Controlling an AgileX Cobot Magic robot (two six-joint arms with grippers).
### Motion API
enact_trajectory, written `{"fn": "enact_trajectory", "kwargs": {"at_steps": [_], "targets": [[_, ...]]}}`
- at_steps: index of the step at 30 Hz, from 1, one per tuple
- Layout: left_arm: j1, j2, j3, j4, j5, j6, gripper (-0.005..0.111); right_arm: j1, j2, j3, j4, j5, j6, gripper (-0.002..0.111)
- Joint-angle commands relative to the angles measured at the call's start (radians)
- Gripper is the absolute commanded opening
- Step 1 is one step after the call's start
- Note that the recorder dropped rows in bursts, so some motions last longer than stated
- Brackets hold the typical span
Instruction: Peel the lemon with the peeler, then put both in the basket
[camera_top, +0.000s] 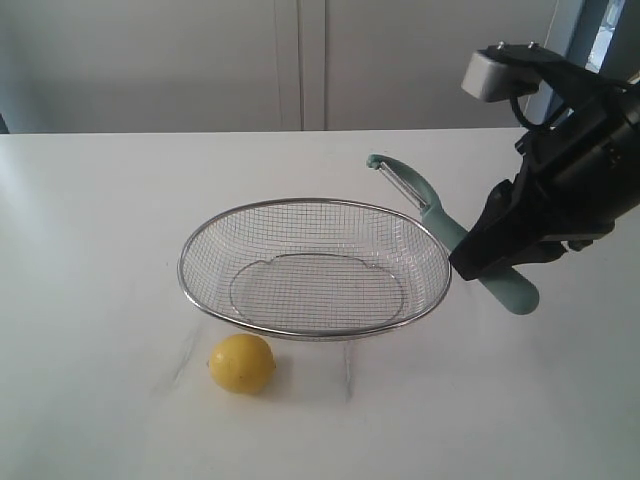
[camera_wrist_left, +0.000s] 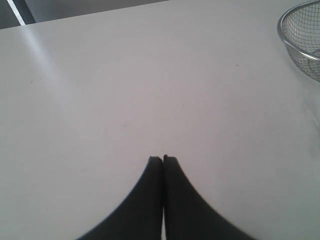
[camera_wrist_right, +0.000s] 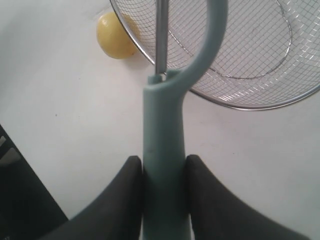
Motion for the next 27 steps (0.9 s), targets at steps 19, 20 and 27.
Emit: {"fn": "enact_trajectory", "kwargs": {"at_steps": [19,20,27], "targets": [[0.002,-0.005,0.001,0.002,-0.151,-0.001,0.0,0.0,-0.007,0.002,0.009,-0.008,-0.011,0.0],[0.002,-0.005,0.001,0.002,-0.192,-0.001,0.0,0.0,-0.007,0.002,0.009,-0.008,-0.011,0.0],[0.002,-0.005,0.001,0.002,-0.307,-0.001,0.0,0.0,-0.007,0.002,0.009,-0.008,-0.011,0.0]]}}
